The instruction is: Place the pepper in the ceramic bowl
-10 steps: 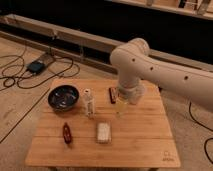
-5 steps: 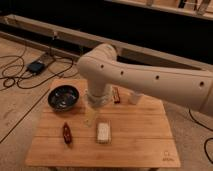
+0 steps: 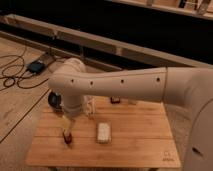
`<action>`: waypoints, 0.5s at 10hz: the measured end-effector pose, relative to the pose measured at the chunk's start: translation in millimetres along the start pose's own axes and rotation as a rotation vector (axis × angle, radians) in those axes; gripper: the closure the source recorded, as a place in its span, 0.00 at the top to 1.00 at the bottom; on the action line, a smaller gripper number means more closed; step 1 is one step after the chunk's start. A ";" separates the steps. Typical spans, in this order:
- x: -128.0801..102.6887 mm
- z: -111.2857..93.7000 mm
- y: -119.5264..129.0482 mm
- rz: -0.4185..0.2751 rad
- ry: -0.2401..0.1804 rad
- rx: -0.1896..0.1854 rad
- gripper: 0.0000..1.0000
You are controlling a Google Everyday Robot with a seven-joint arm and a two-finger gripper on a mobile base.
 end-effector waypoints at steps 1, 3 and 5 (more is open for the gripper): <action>11.3 9.9 -6.8 -0.017 0.014 -0.024 0.80; 21.2 27.9 -19.6 -0.055 0.010 -0.055 0.80; 23.7 32.5 -22.8 -0.066 0.010 -0.062 0.80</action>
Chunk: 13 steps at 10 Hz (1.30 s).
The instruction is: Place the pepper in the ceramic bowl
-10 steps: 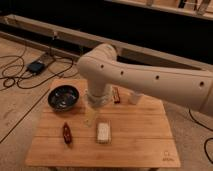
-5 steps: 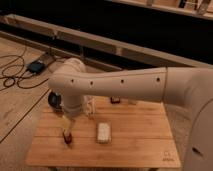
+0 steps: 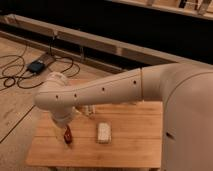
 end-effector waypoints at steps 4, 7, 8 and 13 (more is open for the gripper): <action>-0.7 0.0 0.4 0.001 -0.002 0.000 0.80; 0.2 8.0 -6.7 0.027 -0.015 0.012 0.80; 4.3 14.5 -15.0 0.051 -0.019 0.027 0.80; 28.0 56.8 -35.4 0.171 -0.041 0.089 0.80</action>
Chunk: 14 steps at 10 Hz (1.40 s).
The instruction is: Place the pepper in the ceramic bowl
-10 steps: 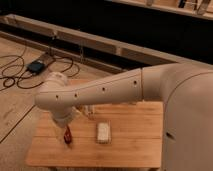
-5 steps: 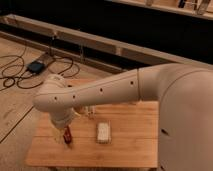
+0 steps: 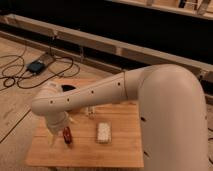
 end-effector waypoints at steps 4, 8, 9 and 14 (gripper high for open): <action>15.2 35.4 -7.4 -0.006 -0.014 0.033 0.80; 26.0 56.3 -11.8 -0.029 -0.030 0.038 0.80; 26.7 60.4 -11.3 -0.030 -0.037 0.038 0.80; 26.1 83.7 -2.9 -0.001 -0.079 0.048 0.80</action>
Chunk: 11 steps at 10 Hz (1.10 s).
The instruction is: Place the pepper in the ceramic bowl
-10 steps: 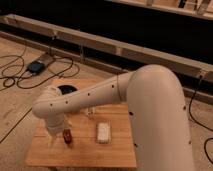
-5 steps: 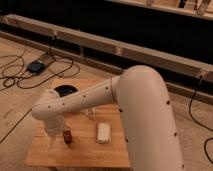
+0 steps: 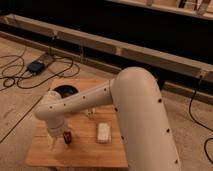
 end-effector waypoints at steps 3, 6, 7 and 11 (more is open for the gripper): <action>2.0 7.0 5.9 0.013 -0.014 0.000 0.76; 1.5 10.9 10.0 0.015 -0.031 -0.007 0.49; 1.0 11.5 11.2 0.016 -0.036 -0.010 0.37; 0.8 -6.6 22.1 0.033 -0.011 -0.036 0.03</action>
